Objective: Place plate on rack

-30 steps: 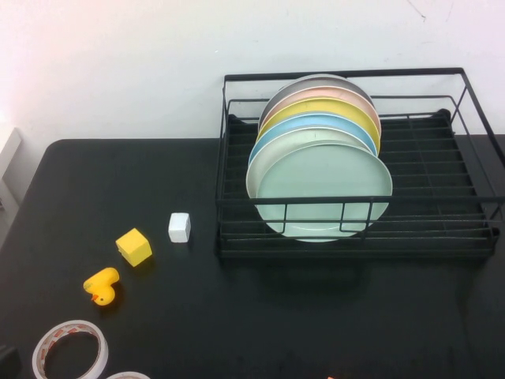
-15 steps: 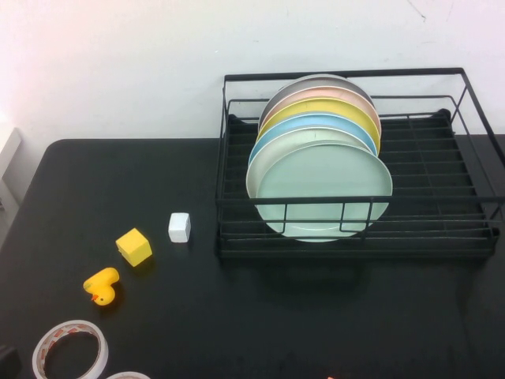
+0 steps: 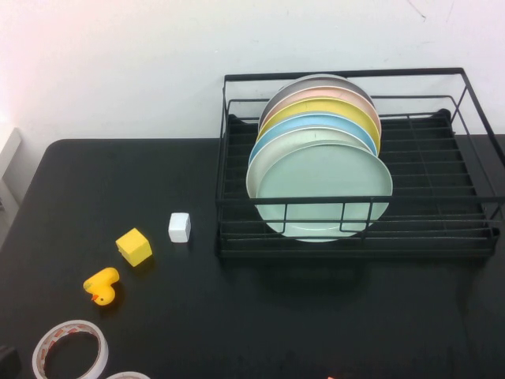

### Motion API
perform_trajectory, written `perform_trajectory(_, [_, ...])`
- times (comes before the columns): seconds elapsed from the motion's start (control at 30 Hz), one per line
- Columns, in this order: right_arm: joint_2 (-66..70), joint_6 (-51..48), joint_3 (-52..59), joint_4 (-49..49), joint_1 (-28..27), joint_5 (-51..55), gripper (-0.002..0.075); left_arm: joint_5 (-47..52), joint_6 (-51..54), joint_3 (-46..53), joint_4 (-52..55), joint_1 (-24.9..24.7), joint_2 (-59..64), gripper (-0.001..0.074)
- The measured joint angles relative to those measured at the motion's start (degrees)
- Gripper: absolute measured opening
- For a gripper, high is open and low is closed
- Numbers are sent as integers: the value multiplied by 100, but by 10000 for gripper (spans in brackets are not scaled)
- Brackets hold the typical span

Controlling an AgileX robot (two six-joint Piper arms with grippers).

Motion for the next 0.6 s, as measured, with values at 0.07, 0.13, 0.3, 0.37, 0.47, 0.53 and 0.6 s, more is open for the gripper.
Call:
perform_trajectory(0.07, [0,0,0,0,0,0,-2,0,0,0,0,0,0,-3])
perform_trajectory(0.13, [0,0,0,0,0,0,-2,0,0,0,0,0,0,-3])
perform_trajectory(0.3, [0,0,0,0,0,0,-2,12,0,0,0,0,0,-3])
perform_trajectory(0.37, [0,0,0,0,0,0,-2,12,0,0,0,0,0,-3])
perform_trajectory(0.47, [0,0,0,0,0,0,-2,-89,0,121,0,0,0,-3])
perform_trajectory(0.53, [0,0,0,0,0,9,-2,-224,0,323,0,0,0,-3])
perform_trajectory(0.6, [0,0,0,0,0,9,-2,-289,0,603,0,21,0,-3])
